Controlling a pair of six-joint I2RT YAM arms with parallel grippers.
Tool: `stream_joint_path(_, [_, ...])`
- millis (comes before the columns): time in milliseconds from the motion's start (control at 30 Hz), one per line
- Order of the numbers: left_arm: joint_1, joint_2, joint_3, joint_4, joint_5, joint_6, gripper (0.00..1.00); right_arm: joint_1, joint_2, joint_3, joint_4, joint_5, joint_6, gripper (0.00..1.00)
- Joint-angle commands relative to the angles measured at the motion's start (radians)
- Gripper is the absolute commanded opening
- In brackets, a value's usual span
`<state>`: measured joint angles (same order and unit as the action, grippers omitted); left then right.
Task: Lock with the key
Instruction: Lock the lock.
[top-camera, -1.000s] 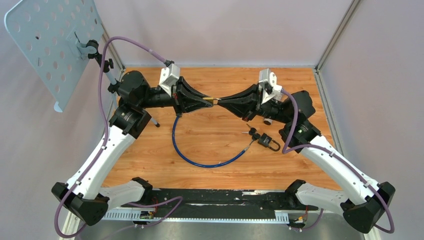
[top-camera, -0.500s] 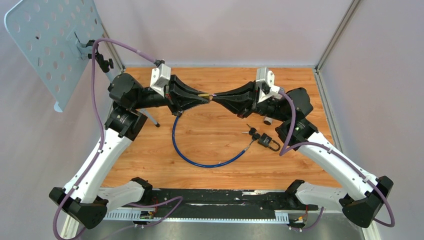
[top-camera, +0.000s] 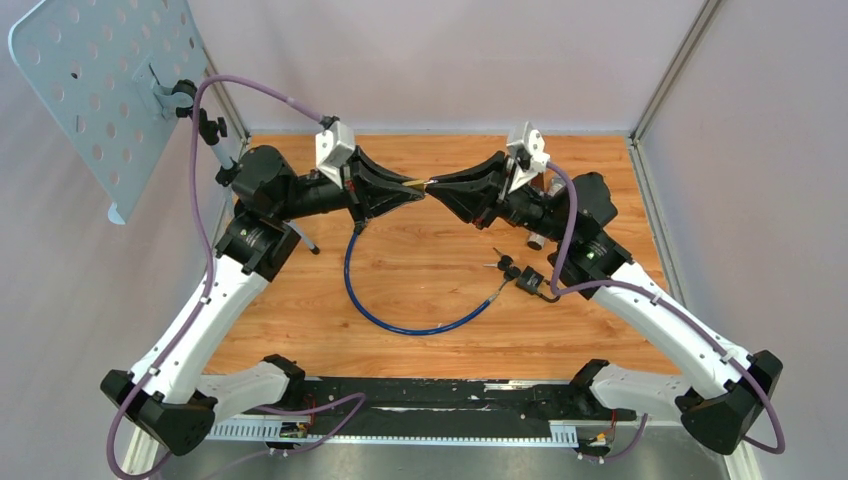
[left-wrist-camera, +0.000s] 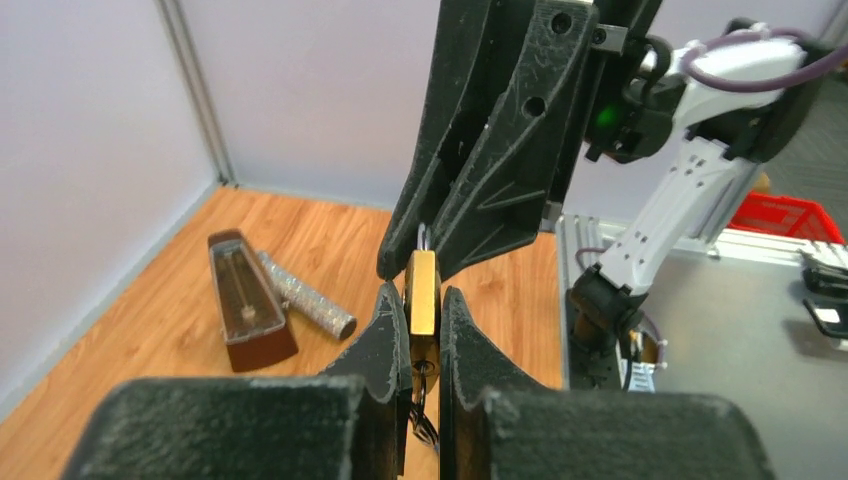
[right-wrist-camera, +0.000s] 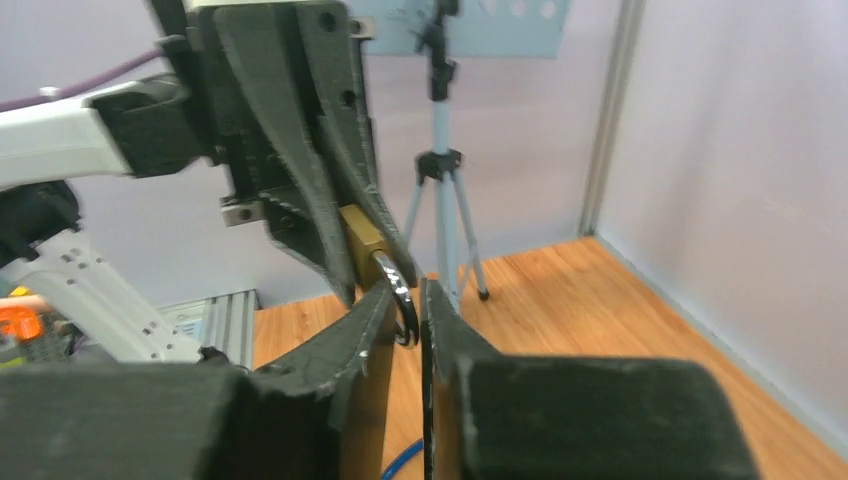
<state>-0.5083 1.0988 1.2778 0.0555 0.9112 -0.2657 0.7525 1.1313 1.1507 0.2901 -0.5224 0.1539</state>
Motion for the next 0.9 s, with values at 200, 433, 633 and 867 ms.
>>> stream_joint_path(200, [-0.055,0.015,-0.02,-0.123,-0.289,0.02,0.0,-0.176,-0.113,-0.147,0.022,-0.098,0.299,0.66])
stream_joint_path(433, [-0.055,0.015,0.04,-0.224,-0.366,0.011,0.0,-0.217,-0.138,-0.177,0.129,-0.126,0.424,0.79])
stream_joint_path(633, [-0.056,0.044,0.063,-0.168,-0.463,-0.268,0.0,-0.217,-0.048,-0.109,0.167,-0.002,0.706,0.74])
stream_joint_path(867, [-0.055,0.083,0.073,-0.109,-0.455,-0.552,0.0,-0.215,0.041,-0.072,0.17,0.125,0.827,0.79])
